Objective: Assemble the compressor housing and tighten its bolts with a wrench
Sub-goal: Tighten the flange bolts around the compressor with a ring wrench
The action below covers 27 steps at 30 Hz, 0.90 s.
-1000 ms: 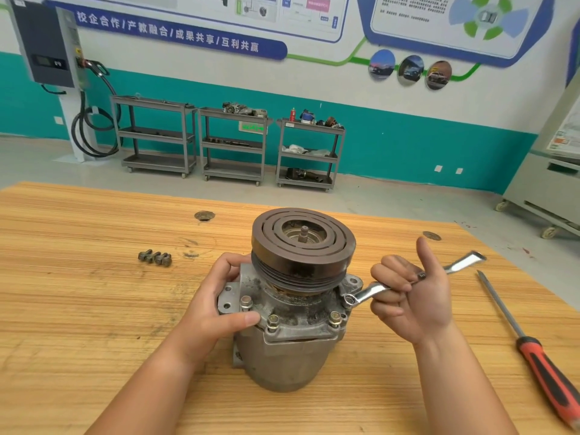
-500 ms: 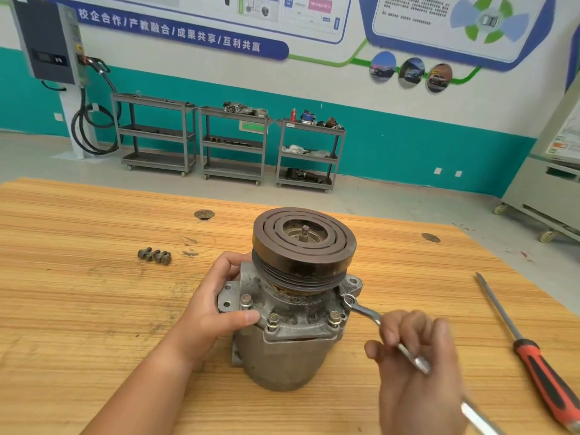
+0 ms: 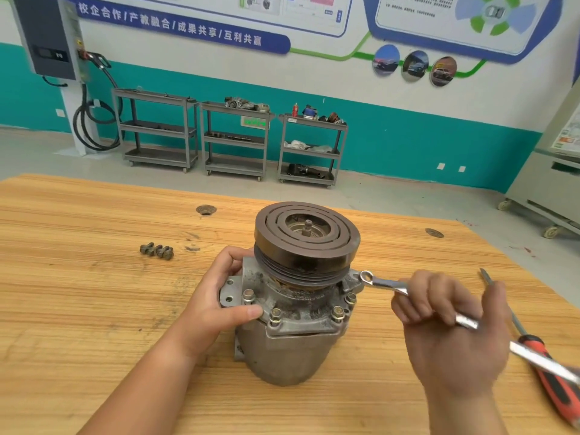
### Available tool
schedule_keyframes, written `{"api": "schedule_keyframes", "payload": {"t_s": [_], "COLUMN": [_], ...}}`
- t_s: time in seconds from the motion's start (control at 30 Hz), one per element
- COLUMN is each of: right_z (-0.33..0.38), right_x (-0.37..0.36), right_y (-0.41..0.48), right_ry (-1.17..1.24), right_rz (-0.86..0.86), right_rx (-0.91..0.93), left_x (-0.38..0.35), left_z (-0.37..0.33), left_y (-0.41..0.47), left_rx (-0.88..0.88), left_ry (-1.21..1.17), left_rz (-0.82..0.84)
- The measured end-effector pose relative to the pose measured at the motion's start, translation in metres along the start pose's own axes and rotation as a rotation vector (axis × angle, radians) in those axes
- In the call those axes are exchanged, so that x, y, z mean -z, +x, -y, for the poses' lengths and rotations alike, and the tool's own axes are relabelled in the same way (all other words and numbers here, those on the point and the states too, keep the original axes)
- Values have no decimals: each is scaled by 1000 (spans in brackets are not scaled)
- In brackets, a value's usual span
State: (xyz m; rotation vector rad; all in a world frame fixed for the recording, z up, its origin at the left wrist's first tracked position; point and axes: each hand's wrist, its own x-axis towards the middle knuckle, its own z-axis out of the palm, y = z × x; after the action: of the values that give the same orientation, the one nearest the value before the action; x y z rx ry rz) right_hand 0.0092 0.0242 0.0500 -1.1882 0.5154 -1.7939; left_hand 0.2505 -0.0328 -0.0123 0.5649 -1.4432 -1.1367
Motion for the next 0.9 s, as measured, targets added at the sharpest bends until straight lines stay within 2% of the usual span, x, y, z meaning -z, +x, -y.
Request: {"api": "schedule_keyframes", "payload": {"t_s": [0.13, 0.27, 0.4, 0.47, 0.53, 0.57, 0.63, 0.73, 0.83, 0.9], "right_z": [-14, -33, -41, -40, -34, -31, -21, -13, -14, -20], "right_x": [27, 31, 35, 36, 33, 32, 26, 15, -15, -32], "right_y": [47, 67, 81, 83, 79, 73, 52, 7, -34, -53], "right_ry": [196, 525, 636, 620, 548, 467, 286, 198, 57, -364], "right_rz": [110, 363, 464, 444, 385, 299, 80, -178, -260, -212], "right_rx": [-399, -690, -802, -813, -792, -753, -625, -369, -208, -45], "left_x": [0, 0, 0, 1, 0, 0, 0, -1, -1, -2], "left_z": [-1, 0, 1, 1, 1, 1, 1, -1, -2, -3], "left_y": [-1, 0, 0, 0, 0, 0, 0, -1, -1, -1], "left_rx": [-1, -3, 0, 3, 2, 0, 0, 8, 11, 14], "left_ry": [-3, 8, 1, -2, -1, 2, -5, -18, -11, -9], "left_rz": [-1, 3, 4, 2, -1, -2, -1, 0, 0, -7]}}
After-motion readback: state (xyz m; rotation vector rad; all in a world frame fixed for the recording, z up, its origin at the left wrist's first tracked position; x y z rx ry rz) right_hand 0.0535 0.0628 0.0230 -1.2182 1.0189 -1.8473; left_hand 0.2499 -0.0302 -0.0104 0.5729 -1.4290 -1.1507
